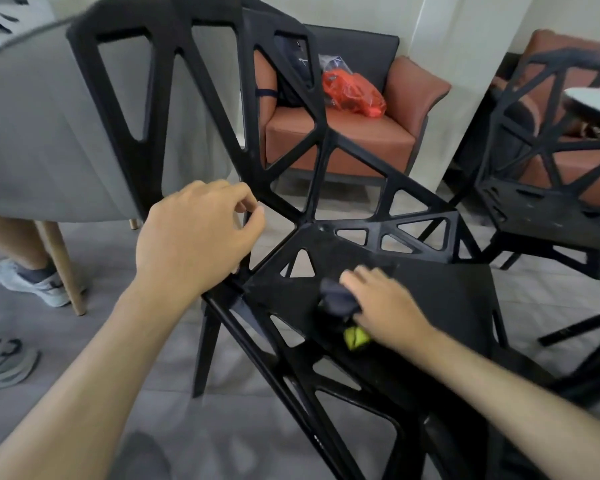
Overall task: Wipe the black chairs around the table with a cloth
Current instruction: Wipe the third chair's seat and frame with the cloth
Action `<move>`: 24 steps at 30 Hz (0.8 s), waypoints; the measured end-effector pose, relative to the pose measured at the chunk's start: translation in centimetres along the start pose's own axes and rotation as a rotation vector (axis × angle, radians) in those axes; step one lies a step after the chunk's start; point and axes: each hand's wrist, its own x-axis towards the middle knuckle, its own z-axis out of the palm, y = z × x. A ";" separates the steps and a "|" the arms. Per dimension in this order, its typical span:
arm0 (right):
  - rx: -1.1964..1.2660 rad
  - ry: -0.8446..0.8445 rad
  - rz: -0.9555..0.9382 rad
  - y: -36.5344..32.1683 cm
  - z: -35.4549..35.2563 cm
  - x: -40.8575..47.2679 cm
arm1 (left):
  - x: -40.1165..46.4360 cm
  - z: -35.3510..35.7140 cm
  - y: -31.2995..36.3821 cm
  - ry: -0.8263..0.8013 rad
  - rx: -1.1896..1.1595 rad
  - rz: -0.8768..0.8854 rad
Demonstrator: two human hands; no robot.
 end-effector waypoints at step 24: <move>-0.127 0.068 0.447 12.3 -1.3 -0.4 | -5.3 -0.3 8.1 -0.055 -0.152 0.196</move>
